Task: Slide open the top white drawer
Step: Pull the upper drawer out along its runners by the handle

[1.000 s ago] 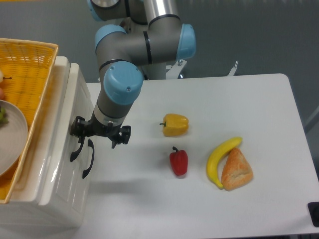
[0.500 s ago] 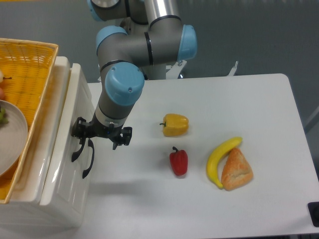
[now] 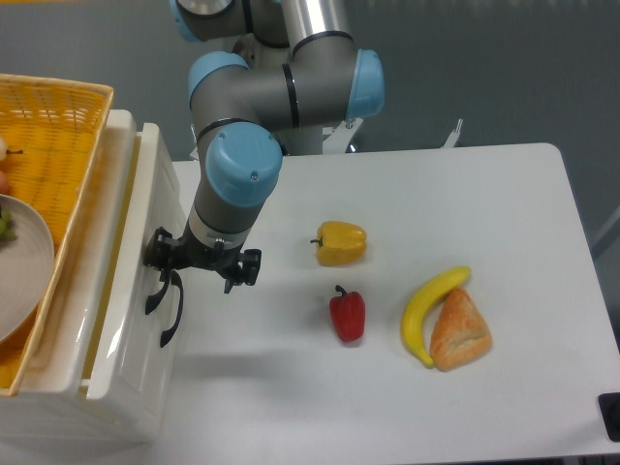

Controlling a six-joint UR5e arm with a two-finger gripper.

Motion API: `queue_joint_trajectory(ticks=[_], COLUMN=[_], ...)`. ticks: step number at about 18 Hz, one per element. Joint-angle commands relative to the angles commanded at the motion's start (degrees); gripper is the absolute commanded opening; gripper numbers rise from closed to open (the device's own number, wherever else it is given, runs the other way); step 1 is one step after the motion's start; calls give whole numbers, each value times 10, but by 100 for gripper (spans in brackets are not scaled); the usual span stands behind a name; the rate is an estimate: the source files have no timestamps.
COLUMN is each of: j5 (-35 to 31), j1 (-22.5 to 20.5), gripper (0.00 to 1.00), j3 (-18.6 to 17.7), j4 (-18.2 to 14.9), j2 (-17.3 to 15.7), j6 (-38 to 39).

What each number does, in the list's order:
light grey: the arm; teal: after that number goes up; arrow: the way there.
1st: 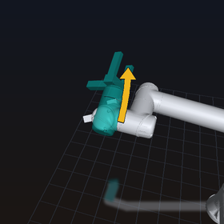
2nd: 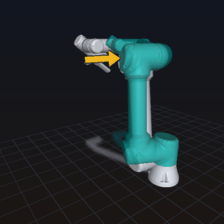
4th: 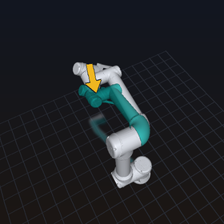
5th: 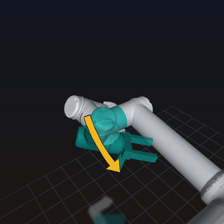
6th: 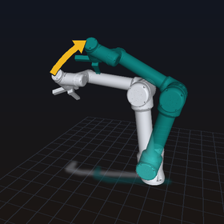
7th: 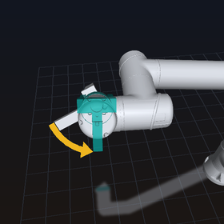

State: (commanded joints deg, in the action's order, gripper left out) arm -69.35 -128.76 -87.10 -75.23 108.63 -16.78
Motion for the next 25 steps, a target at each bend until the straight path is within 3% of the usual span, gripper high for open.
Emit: queue_joint_trajectory(ticks=[25], j5=[0], j1=[-45], gripper=[100], j3=[2], j4=[0], j2=[1], j6=[-53])
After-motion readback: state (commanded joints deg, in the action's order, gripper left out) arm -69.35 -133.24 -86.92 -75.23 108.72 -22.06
